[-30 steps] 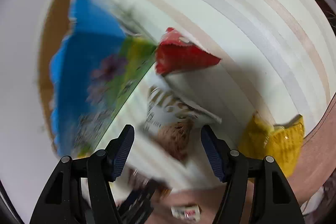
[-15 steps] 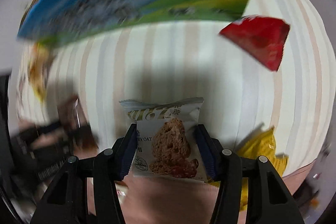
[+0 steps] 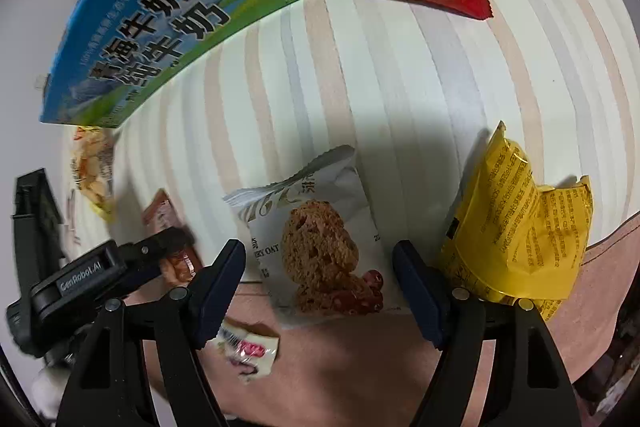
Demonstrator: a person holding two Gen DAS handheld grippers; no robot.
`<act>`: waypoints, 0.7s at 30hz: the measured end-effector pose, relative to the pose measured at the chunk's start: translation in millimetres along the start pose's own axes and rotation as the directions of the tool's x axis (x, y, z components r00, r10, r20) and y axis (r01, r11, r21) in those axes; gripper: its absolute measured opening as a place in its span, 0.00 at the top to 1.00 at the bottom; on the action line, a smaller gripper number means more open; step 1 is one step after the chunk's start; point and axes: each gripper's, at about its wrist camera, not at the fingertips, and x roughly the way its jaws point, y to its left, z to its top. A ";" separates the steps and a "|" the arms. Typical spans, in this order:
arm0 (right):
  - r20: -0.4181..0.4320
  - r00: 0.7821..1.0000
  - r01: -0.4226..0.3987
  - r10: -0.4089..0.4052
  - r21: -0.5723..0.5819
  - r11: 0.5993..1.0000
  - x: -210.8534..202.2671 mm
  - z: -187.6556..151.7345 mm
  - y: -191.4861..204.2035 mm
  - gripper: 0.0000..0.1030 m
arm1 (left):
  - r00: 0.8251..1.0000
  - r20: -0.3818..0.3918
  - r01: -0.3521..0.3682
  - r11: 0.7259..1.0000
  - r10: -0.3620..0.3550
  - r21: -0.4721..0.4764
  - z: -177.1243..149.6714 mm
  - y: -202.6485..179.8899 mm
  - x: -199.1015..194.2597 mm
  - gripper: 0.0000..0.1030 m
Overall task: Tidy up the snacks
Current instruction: 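Grasp the brown round-cookie pack with left tool while right grasps white oat cookie pack, then carry both packs into the box and open both tools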
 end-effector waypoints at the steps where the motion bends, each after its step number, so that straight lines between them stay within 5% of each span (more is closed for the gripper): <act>1: 0.017 1.000 0.026 -0.026 -0.016 1.000 1.5 -2.5 3.2 0.24 | 0.999 0.014 -0.036 0.999 0.036 0.038 -3.1 -5.8 0.0 0.47; 3: 0.041 0.997 0.072 -0.070 -0.051 0.996 8.4 -6.4 12.1 0.37 | 0.995 0.042 -0.097 0.988 0.093 0.119 -10.3 -20.0 0.2 0.47; 8: 0.038 0.998 0.060 -0.057 -0.068 0.996 10.1 -14.2 19.4 0.43 | 0.975 0.107 -0.216 0.941 0.195 0.261 -29.7 -41.9 -0.1 0.47; 15: -0.016 0.999 0.032 -0.032 -0.056 0.998 20.1 -15.0 16.4 0.35 | 0.969 0.119 -0.242 0.929 0.216 0.282 -45.2 -58.4 16.5 0.47; 21: 0.017 0.999 0.029 -0.027 -0.081 0.996 28.7 -15.3 36.3 0.49 | 0.976 0.120 -0.212 0.930 0.184 0.301 -28.6 -62.7 -1.5 0.48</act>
